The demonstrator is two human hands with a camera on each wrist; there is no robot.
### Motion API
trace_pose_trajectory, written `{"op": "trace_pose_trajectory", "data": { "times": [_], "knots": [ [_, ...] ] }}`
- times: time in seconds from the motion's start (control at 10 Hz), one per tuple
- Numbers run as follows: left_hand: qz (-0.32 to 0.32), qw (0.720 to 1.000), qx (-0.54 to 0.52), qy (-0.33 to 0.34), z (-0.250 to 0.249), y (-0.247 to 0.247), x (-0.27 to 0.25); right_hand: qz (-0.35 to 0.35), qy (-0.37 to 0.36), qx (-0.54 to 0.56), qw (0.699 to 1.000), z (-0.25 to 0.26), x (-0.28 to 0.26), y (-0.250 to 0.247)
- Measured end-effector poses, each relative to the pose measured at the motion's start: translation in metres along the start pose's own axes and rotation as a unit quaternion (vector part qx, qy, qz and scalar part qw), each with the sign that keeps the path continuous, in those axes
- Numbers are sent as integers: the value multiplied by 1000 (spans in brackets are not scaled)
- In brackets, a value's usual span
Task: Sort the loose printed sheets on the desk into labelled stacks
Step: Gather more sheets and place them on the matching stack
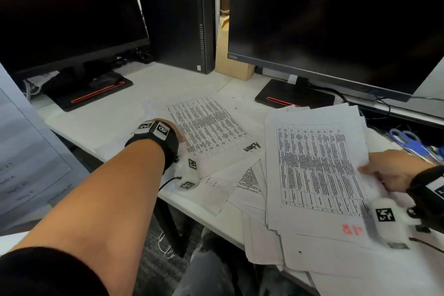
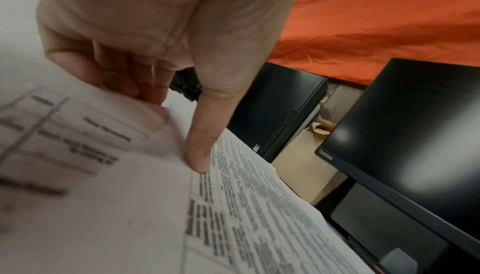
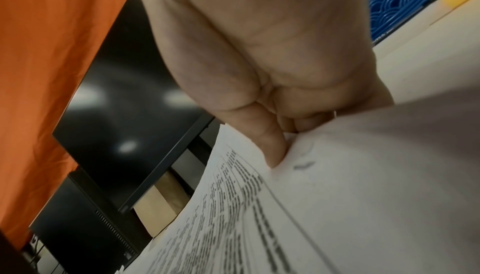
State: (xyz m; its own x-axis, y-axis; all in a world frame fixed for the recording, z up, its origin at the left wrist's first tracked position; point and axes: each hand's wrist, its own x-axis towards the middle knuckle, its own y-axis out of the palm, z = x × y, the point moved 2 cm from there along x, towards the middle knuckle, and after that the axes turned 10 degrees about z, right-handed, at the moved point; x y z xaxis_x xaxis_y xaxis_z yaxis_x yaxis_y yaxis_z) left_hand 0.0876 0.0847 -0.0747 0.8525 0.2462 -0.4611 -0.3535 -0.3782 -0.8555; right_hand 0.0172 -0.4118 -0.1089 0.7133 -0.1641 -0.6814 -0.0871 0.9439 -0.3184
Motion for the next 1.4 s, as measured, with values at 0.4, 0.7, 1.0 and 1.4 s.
{"op": "trace_pose_trajectory", "data": {
  "times": [0.4,0.7,1.0,1.4],
  "knots": [
    [14,994,-111,11,-17,5,-11,-35,28,-9,999,5,-7,9],
    [-82,987,-115,80,-25,-14,-17,-29,4,38,999,9,-22,17],
    [-152,949,-244,129,9,-60,-33,4,-38,133,990,4,-49,19],
    [-2,890,-403,214,-32,-20,-64,68,-184,213,957,41,-98,50]
  ]
}}
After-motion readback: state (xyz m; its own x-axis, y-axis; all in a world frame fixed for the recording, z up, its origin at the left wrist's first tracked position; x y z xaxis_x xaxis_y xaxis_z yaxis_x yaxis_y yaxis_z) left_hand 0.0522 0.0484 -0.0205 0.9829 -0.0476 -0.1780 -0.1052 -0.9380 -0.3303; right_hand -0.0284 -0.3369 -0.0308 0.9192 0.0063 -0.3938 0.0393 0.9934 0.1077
